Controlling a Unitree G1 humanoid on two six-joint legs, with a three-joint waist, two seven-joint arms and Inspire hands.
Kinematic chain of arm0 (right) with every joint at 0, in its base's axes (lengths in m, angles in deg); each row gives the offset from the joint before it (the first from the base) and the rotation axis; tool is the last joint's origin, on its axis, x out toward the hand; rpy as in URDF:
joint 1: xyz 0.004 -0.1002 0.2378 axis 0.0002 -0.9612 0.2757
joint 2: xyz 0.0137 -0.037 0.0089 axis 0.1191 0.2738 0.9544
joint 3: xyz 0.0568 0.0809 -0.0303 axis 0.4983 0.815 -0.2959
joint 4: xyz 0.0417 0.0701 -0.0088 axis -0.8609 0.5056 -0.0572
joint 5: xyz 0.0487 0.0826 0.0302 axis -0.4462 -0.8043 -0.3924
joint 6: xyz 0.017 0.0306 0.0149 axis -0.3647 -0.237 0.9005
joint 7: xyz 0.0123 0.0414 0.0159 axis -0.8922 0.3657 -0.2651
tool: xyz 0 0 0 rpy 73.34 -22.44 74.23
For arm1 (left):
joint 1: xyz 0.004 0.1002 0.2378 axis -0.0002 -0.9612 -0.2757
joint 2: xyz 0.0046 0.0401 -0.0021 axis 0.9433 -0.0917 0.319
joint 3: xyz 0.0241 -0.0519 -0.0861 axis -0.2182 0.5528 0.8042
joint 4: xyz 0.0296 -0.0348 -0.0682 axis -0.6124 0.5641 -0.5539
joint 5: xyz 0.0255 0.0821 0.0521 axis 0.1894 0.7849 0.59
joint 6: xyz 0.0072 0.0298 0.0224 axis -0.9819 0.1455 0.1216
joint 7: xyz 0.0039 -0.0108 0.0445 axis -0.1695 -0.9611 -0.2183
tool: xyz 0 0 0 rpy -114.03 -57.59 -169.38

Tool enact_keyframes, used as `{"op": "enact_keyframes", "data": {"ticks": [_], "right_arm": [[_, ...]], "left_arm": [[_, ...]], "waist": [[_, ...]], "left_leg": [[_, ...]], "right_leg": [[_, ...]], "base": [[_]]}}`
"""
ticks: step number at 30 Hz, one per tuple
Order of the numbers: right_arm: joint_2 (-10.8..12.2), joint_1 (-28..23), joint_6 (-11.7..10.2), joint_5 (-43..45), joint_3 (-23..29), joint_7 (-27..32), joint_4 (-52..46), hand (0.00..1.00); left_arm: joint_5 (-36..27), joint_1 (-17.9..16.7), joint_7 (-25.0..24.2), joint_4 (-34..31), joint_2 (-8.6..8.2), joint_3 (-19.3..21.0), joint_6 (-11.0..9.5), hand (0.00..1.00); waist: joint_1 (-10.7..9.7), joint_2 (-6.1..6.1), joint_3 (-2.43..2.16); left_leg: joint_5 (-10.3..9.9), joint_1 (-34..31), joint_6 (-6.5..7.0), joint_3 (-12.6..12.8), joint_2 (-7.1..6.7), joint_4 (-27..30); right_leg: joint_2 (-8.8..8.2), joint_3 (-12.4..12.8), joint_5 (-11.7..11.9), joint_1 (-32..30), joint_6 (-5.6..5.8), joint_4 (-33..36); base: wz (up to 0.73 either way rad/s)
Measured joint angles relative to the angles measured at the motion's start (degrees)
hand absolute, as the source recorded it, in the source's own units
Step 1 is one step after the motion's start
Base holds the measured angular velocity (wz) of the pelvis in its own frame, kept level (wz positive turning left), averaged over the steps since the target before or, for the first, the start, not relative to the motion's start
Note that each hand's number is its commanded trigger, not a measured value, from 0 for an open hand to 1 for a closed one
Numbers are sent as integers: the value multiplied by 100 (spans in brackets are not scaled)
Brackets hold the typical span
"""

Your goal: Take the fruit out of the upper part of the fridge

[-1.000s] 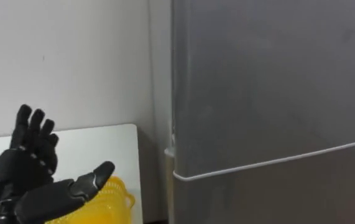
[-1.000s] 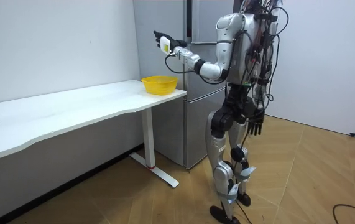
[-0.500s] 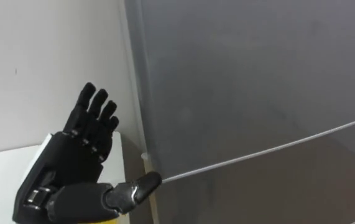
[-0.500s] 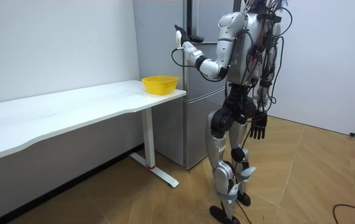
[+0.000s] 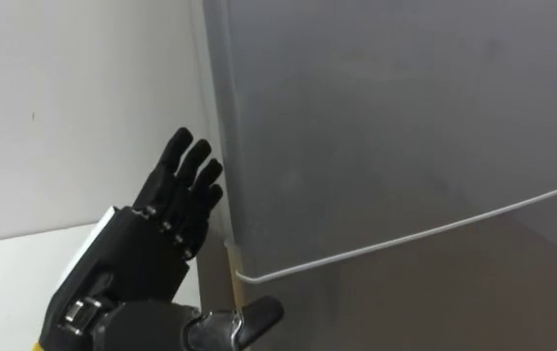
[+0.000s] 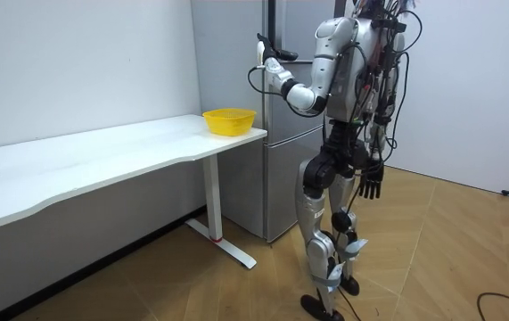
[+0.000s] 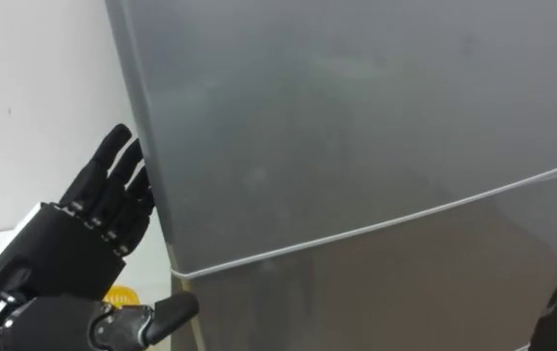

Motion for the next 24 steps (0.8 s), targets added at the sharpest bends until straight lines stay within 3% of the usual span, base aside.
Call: {"op": "enact_keyframes", "data": {"ticks": [1,2,3,9,10,12,13,14,16,17,24], "right_arm": [[0,-1,-1,0,-6,19,2,0],[0,-3,-2,0,-35,43,3,0],[-2,-1,-2,0,-83,73,3,0],[-7,14,-9,-3,-177,220,7,0],[-10,12,-8,-4,-178,219,7,0],[-12,3,0,-8,-196,207,13,0],[-12,3,-1,-8,-207,209,14,0],[-13,8,-1,-8,-225,209,20,0],[-13,23,-10,-5,-237,210,25,0],[-13,26,-17,-4,-237,208,26,0],[-22,74,-28,7,-274,211,30,0]], "left_arm": [[4,0,-1,0,0,-5,3,55],[7,0,-3,0,0,-19,14,99],[8,2,-3,0,1,-55,28,100],[7,16,12,0,4,-73,82,100],[7,33,51,1,5,-59,88,96],[6,102,21,-3,14,-34,91,64],[-1,101,4,-17,16,-57,88,53],[10,103,12,-44,16,-98,89,51],[14,133,69,-44,13,-104,97,7],[9,145,63,-44,19,-100,97,0],[12,213,-126,-44,34,-225,97,0]], "waist": [[0,2,-1],[0,4,-1],[-1,24,-9],[-2,81,26],[-2,87,30],[8,94,34],[14,92,35],[34,89,36],[33,93,36],[21,93,36],[-9,69,48]], "left_leg": [[0,0,0,0,1,0],[0,-1,0,0,4,0],[0,-2,0,0,5,0],[0,-3,0,17,5,-1],[0,-3,0,21,5,-1],[0,-8,0,40,6,-1],[0,-5,0,45,6,-2],[0,0,0,53,5,-2],[0,-2,0,60,3,-2],[0,-3,0,60,4,-3],[0,-14,0,63,5,-11]], "right_leg": [[0,0,1,5,-1,0],[0,-3,2,12,-3,0],[0,-2,3,12,-5,0],[-4,7,8,10,-11,8],[-5,7,8,6,-11,8],[-5,7,8,-2,-11,3],[-5,8,8,-2,-11,0],[-5,6,8,-5,-10,-2],[-5,9,7,-7,-10,-4],[-5,8,7,-3,-10,-4],[-7,26,7,4,-10,1]], "base": [[0],[0],[0],[0],[0],[0],[0],[0],[0],[0],[0]]}}
